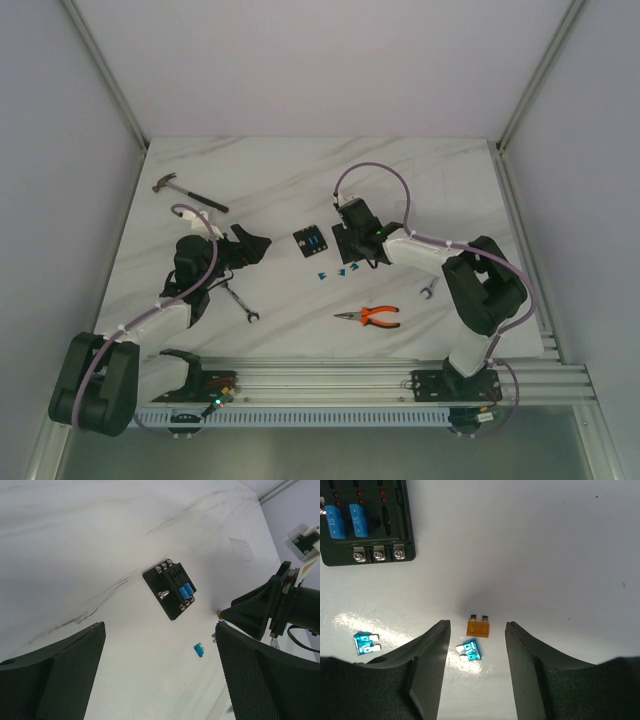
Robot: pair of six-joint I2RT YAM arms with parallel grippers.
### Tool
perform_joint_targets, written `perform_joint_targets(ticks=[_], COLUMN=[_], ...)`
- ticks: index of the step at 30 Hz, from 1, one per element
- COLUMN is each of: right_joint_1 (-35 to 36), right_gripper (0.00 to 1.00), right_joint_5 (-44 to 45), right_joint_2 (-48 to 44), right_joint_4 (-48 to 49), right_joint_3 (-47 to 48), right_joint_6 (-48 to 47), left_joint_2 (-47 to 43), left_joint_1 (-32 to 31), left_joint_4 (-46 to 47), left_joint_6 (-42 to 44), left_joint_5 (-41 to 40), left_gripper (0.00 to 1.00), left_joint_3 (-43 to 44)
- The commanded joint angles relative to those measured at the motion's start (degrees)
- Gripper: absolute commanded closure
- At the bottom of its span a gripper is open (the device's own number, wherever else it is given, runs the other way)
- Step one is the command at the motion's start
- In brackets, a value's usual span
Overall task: Snap on the fuse box
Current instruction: Pick up the fuse from the center of the board.
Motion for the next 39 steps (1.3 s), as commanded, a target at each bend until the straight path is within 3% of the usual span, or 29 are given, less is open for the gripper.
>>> perform_joint_targets(ticks=[1,39], right_joint_1=[0.11,0.21], right_gripper=[0.47,0.67], right_joint_5=[0.26,-1.41], right_joint_2=[1.19,3.02], right_joint_4=[0.87,-1.85], right_joint_3=[-1.21,-2.24], right_joint_6=[1.27,2.72], left_joint_2=[-0.20,3.10], left_joint_1=[-0.52,-2.74], left_joint_4=[1.33,1.84], left_joint_6=[-0.89,-2.22], left_joint_5=[0.77,0.92], left_gripper=[0.00,0.00], left_joint_3=[-0.56,1.41])
